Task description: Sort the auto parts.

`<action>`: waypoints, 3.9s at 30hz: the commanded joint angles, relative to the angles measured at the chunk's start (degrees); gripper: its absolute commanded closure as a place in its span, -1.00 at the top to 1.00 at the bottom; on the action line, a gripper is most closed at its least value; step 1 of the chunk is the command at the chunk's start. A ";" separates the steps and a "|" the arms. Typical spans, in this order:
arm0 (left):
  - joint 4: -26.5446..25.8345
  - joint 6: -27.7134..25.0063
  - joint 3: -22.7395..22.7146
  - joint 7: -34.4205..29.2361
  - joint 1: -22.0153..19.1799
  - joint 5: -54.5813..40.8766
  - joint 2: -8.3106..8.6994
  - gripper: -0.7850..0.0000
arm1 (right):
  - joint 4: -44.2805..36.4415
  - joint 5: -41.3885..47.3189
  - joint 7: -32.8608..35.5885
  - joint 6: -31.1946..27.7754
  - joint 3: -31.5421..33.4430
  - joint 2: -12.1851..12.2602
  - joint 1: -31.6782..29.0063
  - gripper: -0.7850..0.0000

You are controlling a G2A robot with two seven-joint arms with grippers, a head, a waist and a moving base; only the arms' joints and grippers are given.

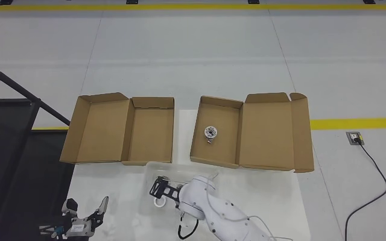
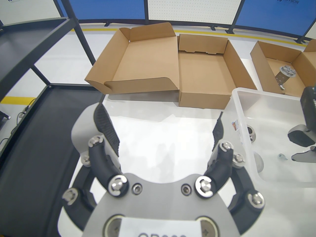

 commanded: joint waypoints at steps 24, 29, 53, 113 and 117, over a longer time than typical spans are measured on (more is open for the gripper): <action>0.00 0.00 0.00 0.00 0.00 0.00 0.00 1.00 | 12.70 -0.19 -1.00 3.06 -4.19 -4.39 4.31 -0.47; 0.00 0.00 0.00 0.00 0.00 0.00 0.00 1.00 | 14.39 -0.33 -0.91 3.50 -4.49 -5.12 4.90 -0.46; 0.00 0.00 0.00 0.00 0.00 0.00 0.00 1.00 | -11.97 -6.48 -2.78 1.51 13.19 -0.25 -0.90 -1.00; 0.00 0.00 0.00 0.00 0.00 0.00 0.00 1.00 | 45.93 1.52 -24.35 10.23 23.96 -2.36 25.32 -0.42; 0.00 0.00 0.00 0.00 0.00 0.00 0.00 1.00 | 40.98 1.94 -25.48 7.67 25.70 -1.06 23.90 -0.43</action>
